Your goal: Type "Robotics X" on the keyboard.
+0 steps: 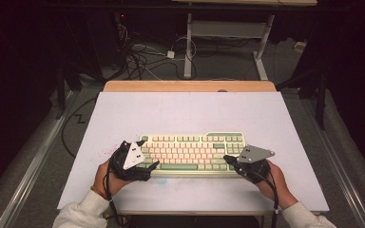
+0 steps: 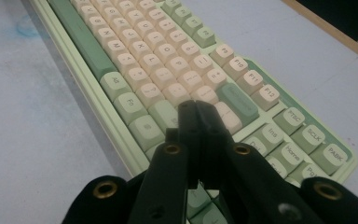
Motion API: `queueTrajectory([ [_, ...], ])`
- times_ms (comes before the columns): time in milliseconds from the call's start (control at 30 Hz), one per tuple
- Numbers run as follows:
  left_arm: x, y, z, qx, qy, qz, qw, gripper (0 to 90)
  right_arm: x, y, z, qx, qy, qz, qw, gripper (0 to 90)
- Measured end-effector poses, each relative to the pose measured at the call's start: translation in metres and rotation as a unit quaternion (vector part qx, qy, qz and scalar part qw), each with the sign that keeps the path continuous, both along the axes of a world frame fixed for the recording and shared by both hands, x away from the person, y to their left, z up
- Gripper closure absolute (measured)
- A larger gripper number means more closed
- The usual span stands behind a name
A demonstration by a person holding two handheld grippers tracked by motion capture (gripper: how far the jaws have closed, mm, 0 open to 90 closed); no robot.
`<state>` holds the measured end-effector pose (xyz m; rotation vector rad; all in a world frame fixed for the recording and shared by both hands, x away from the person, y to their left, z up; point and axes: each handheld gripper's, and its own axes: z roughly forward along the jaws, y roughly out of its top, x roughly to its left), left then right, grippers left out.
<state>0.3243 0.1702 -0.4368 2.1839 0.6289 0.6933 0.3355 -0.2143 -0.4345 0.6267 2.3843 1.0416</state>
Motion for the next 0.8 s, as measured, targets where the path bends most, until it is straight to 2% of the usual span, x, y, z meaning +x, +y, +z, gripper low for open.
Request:
queueTrajectory([
  [800,-0.003,0.01,-0.004,0.009,0.001,0.005,0.9999,17.4,0.014,0.007,-0.011,-0.022,0.032,0.0,0.9993,90.0],
])
